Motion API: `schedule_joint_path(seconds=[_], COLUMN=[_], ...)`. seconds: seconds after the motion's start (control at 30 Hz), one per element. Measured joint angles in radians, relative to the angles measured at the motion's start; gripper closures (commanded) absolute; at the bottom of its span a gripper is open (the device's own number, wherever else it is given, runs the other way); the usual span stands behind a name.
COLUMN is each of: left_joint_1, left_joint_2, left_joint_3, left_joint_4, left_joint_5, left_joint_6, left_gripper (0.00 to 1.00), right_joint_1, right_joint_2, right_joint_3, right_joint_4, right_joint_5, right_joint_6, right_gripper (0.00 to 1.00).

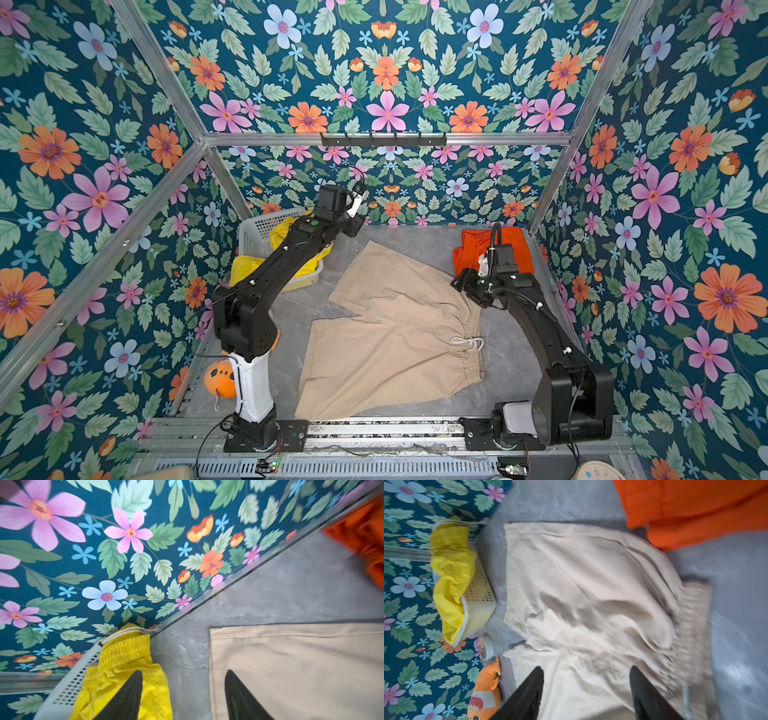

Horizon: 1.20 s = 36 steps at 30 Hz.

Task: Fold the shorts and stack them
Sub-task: 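Flatten the fold with the left gripper while the right grasps the waistband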

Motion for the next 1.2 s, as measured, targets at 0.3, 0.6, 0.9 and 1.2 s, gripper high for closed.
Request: schedule_joint_path(seconds=[0.3, 0.6, 0.9, 1.2], left_joint_1=[-0.08, -0.093, -0.072, -0.048], left_joint_2=[-0.024, 0.185, 0.338, 0.447], left_joint_3=[-0.4, -0.358, -0.218, -0.077], left_joint_4=[0.095, 0.187, 0.188, 0.23], left_joint_5=[0.281, 0.344, 0.311, 0.292], left_joint_6=[-0.257, -0.378, -0.374, -0.348], left_gripper=[0.43, 0.45, 0.45, 0.45], right_joint_1=[-0.139, -0.153, -0.153, -0.14], right_joint_2=[-0.281, -0.299, -0.215, -0.223], right_joint_3=[-0.271, -0.413, -0.426, -0.457], right_joint_4=[-0.283, -0.291, -0.241, -0.247], right_joint_5=[0.074, 0.032, -0.003, -0.01], right_joint_6=[0.075, 0.095, 0.091, 0.101], right_gripper=[0.31, 0.28, 0.27, 0.27])
